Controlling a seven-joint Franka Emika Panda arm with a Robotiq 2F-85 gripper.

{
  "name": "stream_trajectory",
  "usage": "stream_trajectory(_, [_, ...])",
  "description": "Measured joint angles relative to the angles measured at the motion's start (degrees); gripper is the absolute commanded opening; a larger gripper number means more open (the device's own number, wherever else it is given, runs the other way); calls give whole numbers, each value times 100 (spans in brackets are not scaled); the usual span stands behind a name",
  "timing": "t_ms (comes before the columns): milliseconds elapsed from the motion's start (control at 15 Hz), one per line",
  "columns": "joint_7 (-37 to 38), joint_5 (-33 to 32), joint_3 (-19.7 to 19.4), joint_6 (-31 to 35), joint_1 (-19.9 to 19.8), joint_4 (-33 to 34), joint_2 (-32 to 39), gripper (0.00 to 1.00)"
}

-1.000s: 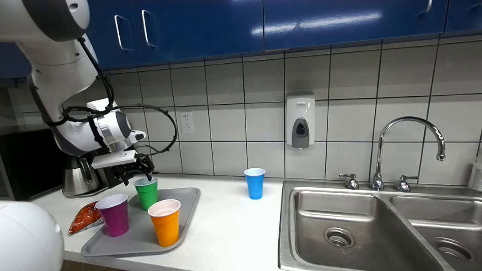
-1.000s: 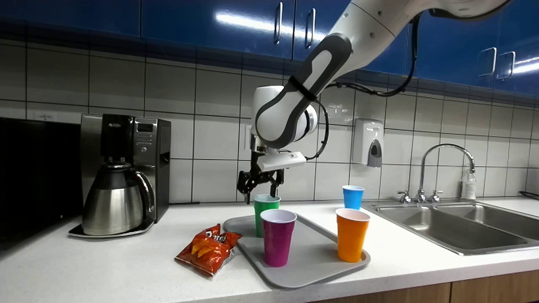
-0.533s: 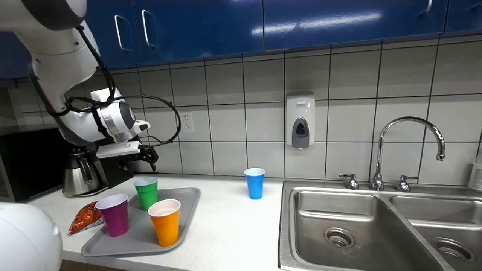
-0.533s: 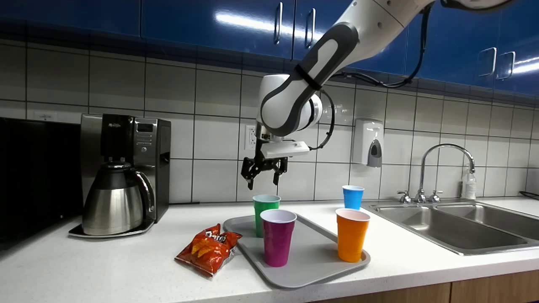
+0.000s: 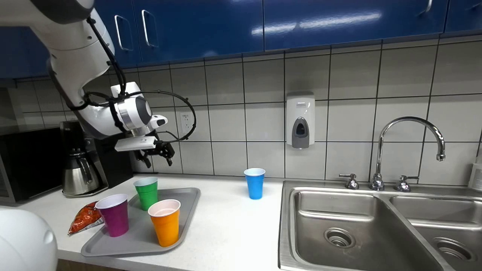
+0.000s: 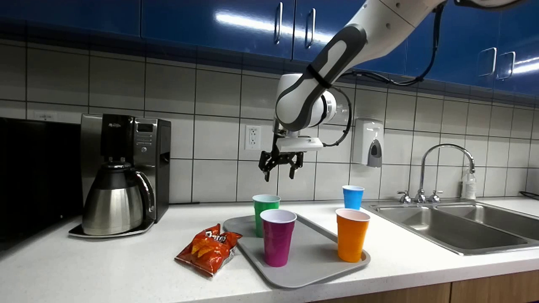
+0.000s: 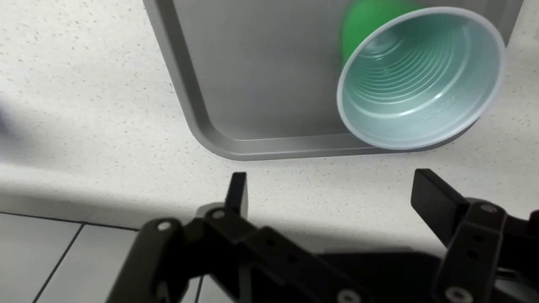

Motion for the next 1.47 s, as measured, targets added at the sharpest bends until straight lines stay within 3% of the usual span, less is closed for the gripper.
stream_trajectory(1467, [-549, 684, -528, -30, -1312, 269, 161, 100])
